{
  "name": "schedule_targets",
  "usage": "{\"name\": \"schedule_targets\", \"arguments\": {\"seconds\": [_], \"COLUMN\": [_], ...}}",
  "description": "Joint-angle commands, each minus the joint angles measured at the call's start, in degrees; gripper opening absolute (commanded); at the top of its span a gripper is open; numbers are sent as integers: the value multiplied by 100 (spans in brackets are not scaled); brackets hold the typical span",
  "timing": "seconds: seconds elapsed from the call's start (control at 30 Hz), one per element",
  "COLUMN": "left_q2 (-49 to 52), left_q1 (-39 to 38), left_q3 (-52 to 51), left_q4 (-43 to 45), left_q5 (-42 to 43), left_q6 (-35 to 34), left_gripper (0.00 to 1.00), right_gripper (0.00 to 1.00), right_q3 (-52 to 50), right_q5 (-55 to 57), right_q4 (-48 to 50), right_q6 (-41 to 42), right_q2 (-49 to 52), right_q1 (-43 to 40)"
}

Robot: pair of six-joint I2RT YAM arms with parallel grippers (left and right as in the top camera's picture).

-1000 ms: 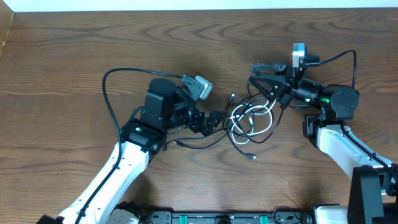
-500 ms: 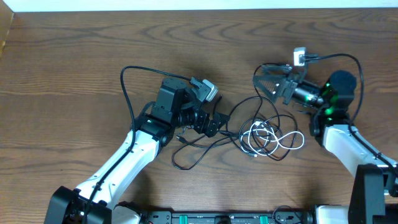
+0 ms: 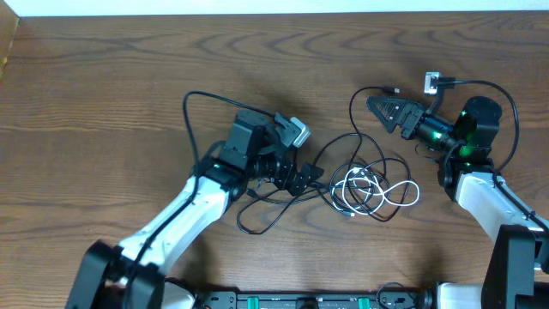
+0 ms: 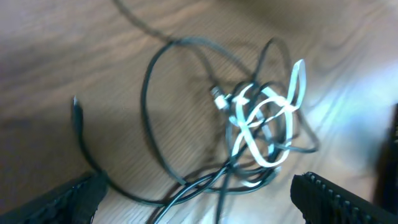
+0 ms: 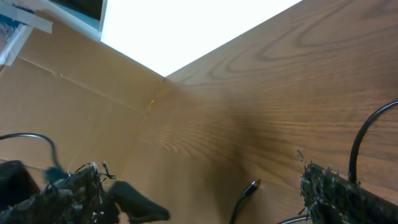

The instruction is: Untangle cables

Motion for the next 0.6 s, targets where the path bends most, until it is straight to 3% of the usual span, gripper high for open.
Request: {"name": "schedule_targets", "arguments": {"seconds": [0.0,0.17,0.3,0.47,0.57], "left_q2": [490,990,1095,1095,1097], "left_q1": [-7,-42,-166,-402,-619], "left_q3": [61,61,61,61,61], "left_q4": [-42,-184,-503,-726,-748], "left_q5": [-308,501,470,111,-726], "left_q6": [251,575,1062,1617,1823], "left_gripper": [100,95,90,88,88], "right_gripper": [99,99,99,99,99], "right_q3": [0,0,0,0,0], "right_q5": [50,140,157,164,179], "right_q4": [7,9,2,2,2], "right_q6": [-22,-44,-44,-46,-48], "right_q2": [-17,-17,-17,-17,-17], "right_q1": [-9,-7,-7,-7,-7]}}
